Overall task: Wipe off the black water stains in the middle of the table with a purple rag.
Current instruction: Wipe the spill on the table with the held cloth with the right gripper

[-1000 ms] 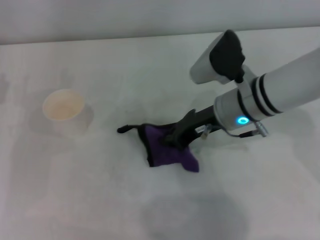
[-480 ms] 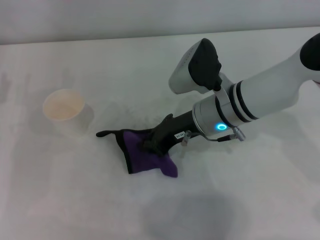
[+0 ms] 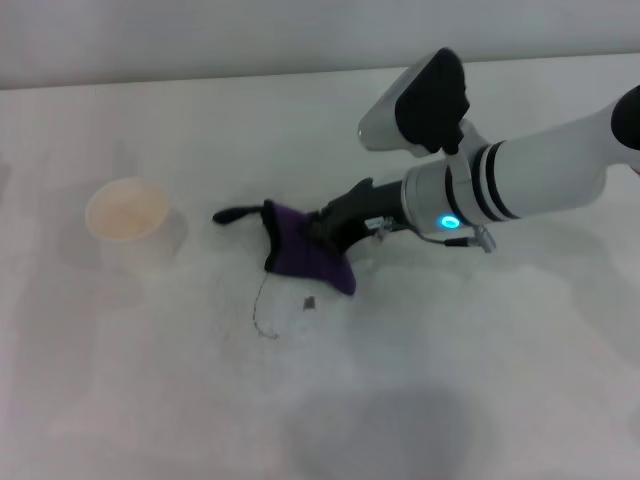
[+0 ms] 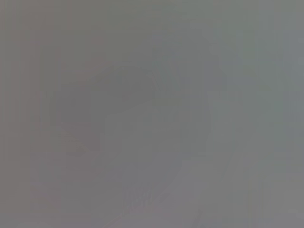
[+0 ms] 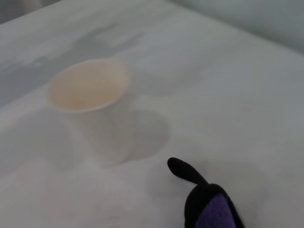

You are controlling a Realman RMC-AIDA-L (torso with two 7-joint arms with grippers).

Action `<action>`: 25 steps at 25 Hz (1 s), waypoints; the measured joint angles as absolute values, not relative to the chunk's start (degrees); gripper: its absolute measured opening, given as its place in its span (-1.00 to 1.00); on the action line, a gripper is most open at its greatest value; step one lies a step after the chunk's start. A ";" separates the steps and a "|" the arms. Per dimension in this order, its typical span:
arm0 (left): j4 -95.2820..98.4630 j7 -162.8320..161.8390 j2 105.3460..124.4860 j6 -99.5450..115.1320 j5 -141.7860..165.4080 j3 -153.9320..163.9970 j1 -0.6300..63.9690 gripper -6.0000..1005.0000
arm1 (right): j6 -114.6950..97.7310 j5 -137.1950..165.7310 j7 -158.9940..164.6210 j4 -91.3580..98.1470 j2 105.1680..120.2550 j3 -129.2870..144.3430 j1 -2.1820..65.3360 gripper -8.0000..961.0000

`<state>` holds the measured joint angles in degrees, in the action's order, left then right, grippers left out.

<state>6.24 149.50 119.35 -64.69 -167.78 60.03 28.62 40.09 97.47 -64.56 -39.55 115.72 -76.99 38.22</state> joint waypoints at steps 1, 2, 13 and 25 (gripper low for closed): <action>6.24 149.50 119.33 -64.69 -167.78 60.03 28.61 0.74 | 39.05 97.43 -64.56 -39.53 115.65 -77.03 38.19 -0.81; 6.24 149.50 119.30 -64.69 -167.78 60.03 28.61 0.74 | 38.39 97.42 -64.57 -39.52 115.64 -77.05 38.17 -0.81; 6.27 149.67 119.26 -64.69 -167.78 59.98 29.16 0.74 | 47.09 94.00 -64.67 -39.82 116.13 -73.84 39.33 -0.82; 6.33 149.85 119.18 -64.69 -167.78 59.94 29.55 0.74 | 58.26 90.77 -65.48 -36.19 115.52 -73.47 40.91 -0.81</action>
